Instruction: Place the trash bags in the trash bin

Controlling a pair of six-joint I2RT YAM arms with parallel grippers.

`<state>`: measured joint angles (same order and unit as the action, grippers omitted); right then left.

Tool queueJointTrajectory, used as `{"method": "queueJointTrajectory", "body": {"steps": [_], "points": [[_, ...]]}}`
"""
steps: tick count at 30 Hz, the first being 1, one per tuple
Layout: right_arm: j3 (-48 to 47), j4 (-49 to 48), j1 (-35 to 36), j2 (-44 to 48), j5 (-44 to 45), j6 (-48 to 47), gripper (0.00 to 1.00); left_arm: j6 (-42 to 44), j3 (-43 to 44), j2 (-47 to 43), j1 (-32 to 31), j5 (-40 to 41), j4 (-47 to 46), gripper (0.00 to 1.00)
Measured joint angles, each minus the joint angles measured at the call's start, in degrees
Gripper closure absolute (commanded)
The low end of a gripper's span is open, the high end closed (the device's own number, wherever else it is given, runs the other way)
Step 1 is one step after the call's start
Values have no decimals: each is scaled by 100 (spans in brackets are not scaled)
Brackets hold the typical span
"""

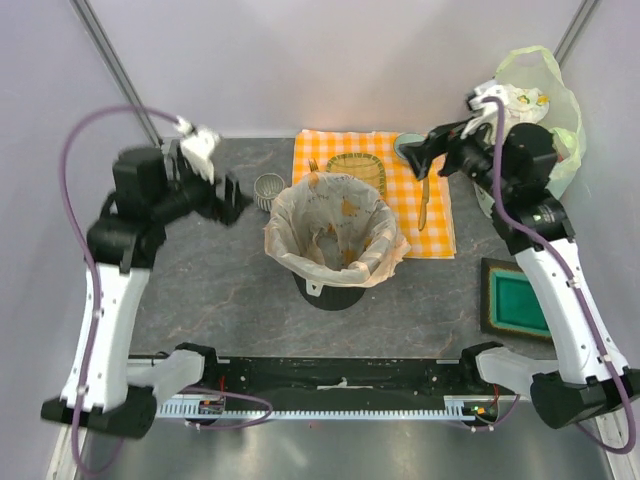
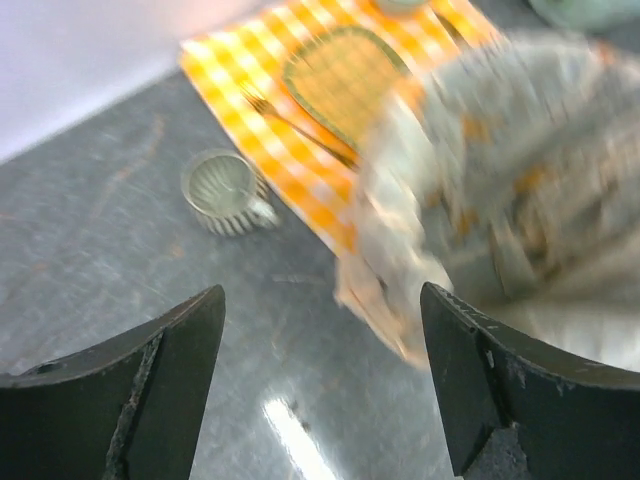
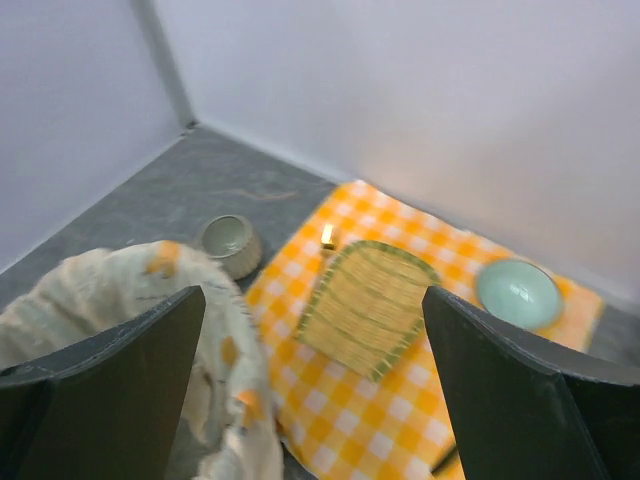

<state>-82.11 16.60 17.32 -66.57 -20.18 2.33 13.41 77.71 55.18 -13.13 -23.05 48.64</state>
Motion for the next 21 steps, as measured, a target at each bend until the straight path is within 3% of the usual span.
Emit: {"method": "queueJointTrajectory", "body": {"steps": [4,8,12,21], "points": [[197,251,-953,203,85,354,2,-682,2028,1617,605,-4,192,11],[717,745,-1637,192,168,350,2,-1200,2527,2623,841,66,505,9],[1449,1368,-1926,52,323,52,2,-1443,2068,3018,935,245,673,9],[2804,2118,-1943,407,199,-367,2,-1661,-382,2498,962,527,439,8]]}}
